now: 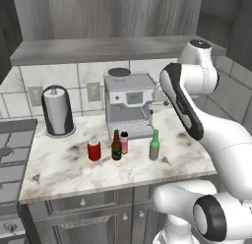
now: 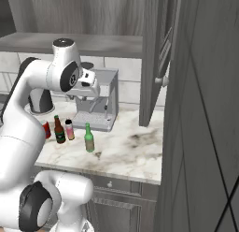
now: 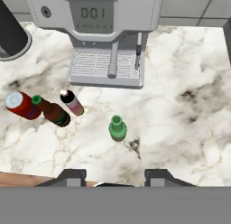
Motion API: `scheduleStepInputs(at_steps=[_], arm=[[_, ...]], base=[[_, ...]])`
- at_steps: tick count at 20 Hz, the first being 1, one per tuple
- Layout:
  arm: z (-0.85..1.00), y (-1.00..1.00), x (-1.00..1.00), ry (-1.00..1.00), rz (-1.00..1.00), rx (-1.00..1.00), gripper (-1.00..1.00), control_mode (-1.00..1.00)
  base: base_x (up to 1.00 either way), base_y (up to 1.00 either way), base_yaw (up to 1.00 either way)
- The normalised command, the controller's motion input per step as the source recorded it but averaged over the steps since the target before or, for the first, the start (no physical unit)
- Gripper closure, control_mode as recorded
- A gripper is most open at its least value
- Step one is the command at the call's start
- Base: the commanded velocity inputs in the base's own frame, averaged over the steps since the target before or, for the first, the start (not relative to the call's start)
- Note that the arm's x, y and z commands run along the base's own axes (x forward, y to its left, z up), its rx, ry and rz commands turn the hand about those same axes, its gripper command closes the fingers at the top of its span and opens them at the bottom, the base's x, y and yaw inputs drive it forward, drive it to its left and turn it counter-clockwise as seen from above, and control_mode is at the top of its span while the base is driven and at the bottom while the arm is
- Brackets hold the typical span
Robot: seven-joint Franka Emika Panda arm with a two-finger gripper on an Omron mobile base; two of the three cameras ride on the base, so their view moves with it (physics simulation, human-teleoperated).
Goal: Sort all alcoholic drinks to one cabinet, and non-alcoholic drinks to the other.
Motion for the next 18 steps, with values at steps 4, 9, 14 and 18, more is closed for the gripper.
scheduleStepInputs(at_steps=[4,9,14,18], arm=[[-0.06,0.0,-0.14,0.0,0.0,0.0,-1.0,-1.0],[-0.27,-0.03,-0.46,0.0,0.0,0.0,-1.0,-1.0],[-0.28,0.03,-0.48,0.0,0.0,-0.05,-1.0,-1.0],[-0.29,0.0,-0.41,0.0,0.0,-0.01,-1.0,-1.0]], base=[[0.0,0.0,0.0],[0.0,0.0,0.0],[0.0,0.0,0.0],[0.0,0.0,0.0]])
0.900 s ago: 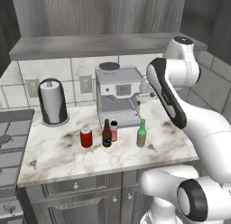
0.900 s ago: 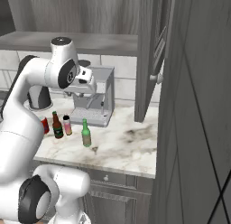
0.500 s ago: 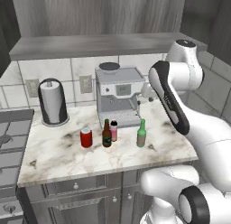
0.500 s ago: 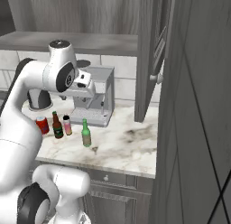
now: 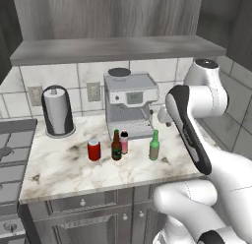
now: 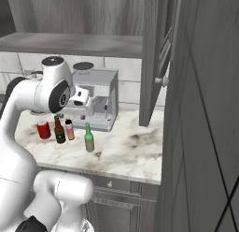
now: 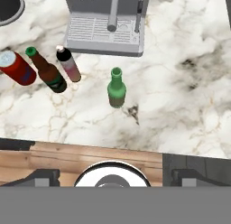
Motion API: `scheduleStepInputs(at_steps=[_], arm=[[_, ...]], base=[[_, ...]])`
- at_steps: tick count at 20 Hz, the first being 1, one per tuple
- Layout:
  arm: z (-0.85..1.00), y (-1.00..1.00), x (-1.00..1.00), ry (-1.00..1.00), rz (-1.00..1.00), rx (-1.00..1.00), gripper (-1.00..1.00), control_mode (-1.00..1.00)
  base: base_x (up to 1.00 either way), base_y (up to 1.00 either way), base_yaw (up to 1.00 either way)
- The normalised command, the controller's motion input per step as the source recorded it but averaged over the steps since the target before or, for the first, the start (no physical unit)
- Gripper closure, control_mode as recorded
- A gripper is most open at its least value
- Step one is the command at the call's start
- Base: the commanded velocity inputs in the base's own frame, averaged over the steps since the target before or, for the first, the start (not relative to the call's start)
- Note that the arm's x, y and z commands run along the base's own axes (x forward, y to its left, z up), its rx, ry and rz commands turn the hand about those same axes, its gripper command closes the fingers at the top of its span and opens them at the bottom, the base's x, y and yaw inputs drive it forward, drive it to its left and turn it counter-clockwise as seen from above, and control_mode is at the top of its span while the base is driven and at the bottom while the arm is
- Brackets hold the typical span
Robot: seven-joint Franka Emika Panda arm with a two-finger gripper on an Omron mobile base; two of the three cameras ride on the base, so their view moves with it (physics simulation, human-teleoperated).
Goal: Sort all alcoholic drinks to one cabinet, and non-alcoholic drinks to the other.
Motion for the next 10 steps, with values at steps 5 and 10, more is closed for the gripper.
scheduleStepInputs(at_steps=[5,10], arm=[[-0.32,0.01,-0.24,0.0,0.0,0.0,-1.0,-1.0],[-0.38,0.0,-0.02,0.0,0.0,0.0,-1.0,-1.0]], base=[[0.0,0.0,0.0],[0.0,0.0,0.0]])
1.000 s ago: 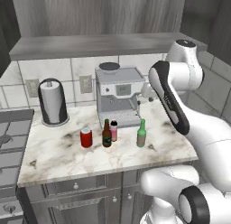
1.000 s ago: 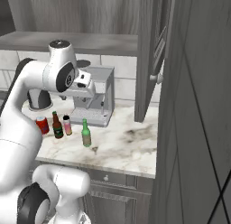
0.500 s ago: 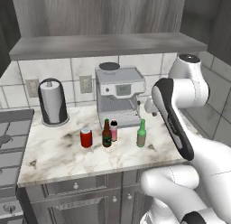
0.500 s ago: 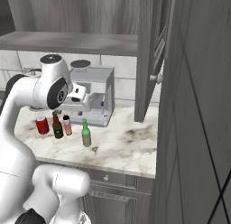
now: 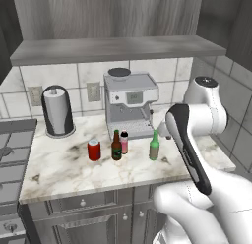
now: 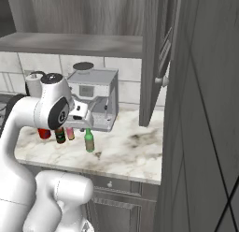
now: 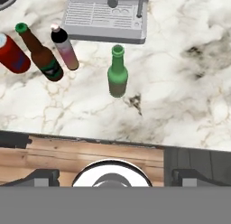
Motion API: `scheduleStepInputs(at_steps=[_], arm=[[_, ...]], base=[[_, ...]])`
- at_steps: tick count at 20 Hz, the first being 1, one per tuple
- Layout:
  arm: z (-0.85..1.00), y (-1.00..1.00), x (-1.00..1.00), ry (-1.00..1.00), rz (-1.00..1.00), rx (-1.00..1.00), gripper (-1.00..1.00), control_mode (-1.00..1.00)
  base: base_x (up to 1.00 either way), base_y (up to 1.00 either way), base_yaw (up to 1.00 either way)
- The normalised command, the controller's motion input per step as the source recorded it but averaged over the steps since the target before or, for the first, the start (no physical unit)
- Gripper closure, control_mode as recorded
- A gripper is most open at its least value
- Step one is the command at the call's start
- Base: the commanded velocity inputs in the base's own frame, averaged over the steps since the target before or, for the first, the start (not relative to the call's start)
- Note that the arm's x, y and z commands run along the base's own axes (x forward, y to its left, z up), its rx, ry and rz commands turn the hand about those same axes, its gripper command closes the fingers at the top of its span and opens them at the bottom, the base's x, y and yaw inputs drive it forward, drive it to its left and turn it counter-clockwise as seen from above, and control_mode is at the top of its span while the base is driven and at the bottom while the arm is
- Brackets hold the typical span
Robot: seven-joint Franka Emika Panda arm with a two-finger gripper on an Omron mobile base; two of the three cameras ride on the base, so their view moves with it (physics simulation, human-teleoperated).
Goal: Sort all alcoholic drinks to one cabinet, and non-alcoholic drinks to the other.
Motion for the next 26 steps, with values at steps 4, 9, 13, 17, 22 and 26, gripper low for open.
scheduleStepInputs(at_steps=[4,9,13,17,22,26], arm=[[-0.39,0.01,0.03,0.0,0.0,0.0,-1.0,-1.0],[-0.37,0.03,0.16,0.0,0.0,0.0,-1.0,-1.0],[-0.33,0.07,0.27,0.0,0.0,0.0,-1.0,-1.0],[-0.19,0.11,0.25,0.0,0.0,0.0,-1.0,-1.0],[-0.15,0.12,0.27,0.02,0.0,0.0,-1.0,-1.0],[-0.12,0.08,0.33,0.04,0.0,0.0,-1.0,-1.0]], base=[[0.0,0.0,0.0],[0.0,0.0,0.0],[0.0,0.0,0.0],[0.0,0.0,0.0],[0.0,0.0,0.0],[0.0,0.0,0.0]])
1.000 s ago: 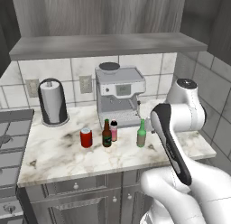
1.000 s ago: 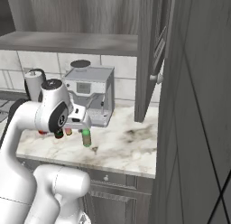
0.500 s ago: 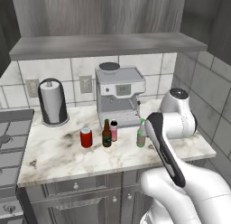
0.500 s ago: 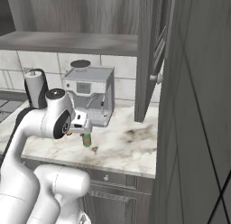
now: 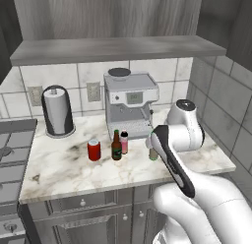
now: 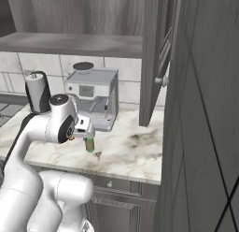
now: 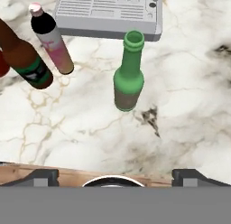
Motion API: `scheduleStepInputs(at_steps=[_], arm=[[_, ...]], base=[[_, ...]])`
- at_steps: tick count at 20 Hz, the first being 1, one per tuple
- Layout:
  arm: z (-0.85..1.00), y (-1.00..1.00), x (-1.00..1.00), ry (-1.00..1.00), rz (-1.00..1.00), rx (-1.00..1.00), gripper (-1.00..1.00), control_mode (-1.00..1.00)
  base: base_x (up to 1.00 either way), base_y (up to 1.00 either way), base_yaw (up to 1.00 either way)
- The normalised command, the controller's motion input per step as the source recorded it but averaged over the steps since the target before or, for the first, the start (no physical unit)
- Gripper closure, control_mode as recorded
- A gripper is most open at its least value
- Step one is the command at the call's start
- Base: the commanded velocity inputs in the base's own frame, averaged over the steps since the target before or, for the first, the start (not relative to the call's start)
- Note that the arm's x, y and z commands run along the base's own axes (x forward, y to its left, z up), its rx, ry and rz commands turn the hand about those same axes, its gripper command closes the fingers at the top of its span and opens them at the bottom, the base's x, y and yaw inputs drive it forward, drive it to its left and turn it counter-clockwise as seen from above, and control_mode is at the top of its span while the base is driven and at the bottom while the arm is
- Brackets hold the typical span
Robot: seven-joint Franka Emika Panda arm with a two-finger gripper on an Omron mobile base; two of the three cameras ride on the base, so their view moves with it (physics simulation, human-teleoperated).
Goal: Sort all alcoholic drinks to one cabinet, and non-alcoholic drinks to the other.
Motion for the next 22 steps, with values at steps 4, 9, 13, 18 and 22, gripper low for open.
scheduleStepInputs(at_steps=[4,9,13,18,22], arm=[[-0.1,0.0,0.35,0.05,0.0,0.0,-1.0,-1.0],[-0.1,0.0,0.39,0.07,0.0,0.01,-1.0,-1.0],[-0.13,-0.03,0.35,0.04,-0.01,0.01,-1.0,-1.0],[-0.13,0.0,0.29,0.01,0.0,0.0,-1.0,-1.0],[-0.21,0.0,0.28,0.0,0.0,0.0,-1.0,-1.0]], base=[[0.0,0.0,0.0],[0.0,0.0,0.0],[0.0,0.0,0.0],[0.0,0.0,0.0],[0.0,0.0,0.0]])
